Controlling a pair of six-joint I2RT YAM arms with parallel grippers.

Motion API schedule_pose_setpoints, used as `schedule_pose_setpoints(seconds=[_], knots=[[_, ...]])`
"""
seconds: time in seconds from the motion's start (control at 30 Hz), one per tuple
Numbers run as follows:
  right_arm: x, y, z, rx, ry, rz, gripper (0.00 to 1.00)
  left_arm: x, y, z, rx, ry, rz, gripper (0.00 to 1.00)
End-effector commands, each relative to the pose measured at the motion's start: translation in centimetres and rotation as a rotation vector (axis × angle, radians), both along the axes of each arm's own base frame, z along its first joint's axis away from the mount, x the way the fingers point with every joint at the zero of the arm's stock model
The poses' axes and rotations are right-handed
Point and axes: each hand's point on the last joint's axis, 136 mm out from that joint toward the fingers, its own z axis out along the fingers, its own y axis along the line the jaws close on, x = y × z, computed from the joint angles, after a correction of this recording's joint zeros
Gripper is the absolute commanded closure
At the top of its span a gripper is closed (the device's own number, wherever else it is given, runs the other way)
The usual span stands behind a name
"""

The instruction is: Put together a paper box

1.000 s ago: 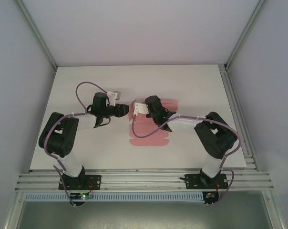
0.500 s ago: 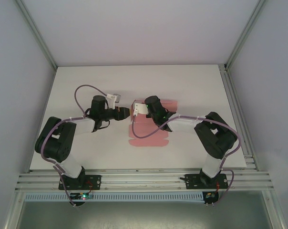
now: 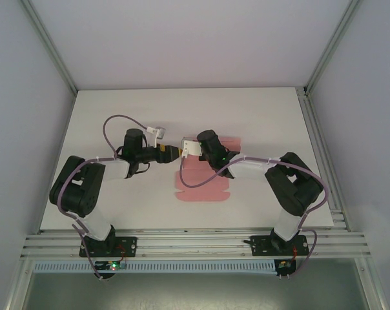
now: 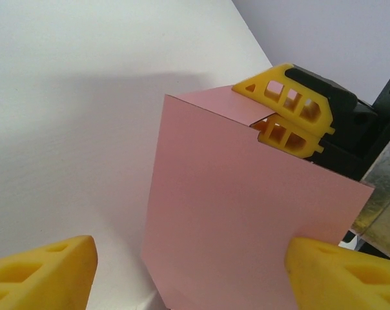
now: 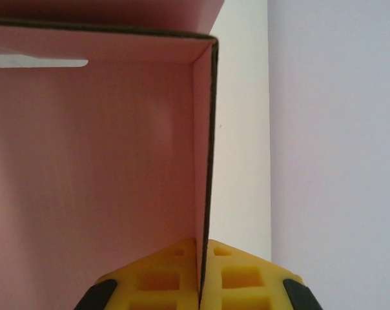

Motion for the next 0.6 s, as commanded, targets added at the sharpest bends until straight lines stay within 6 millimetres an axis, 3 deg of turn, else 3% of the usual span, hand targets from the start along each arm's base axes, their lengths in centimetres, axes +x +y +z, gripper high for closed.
schedule_pose_setpoints(seconds=[0.0,0.17,0.27,0.5,0.57], knots=[[-0.3,-0.4,0.2,0.018,0.021,-0.002,1.0,-1.6,-0.7,2.3,-0.001,-0.094,-0.072,0.2],[-0.4,-0.2,0.4,0.033,0.026,0.007,1.0,-2.7,-0.4,2.9,0.024,-0.147,-0.096,0.17],[-0.6,-0.1,0.5,0.041,0.034,0.014,1.0,-2.6,-0.6,1.9,0.02,-0.089,-0.106,0.21],[-0.9,0.1,1.1,0.057,0.038,0.025,1.0,-0.1,0.2,-0.1,0.1,-0.039,-0.001,0.29],[-0.9,0.1,1.0,0.059,0.042,0.025,1.0,0.7,0.5,0.0,0.117,-0.039,0.037,0.37]])
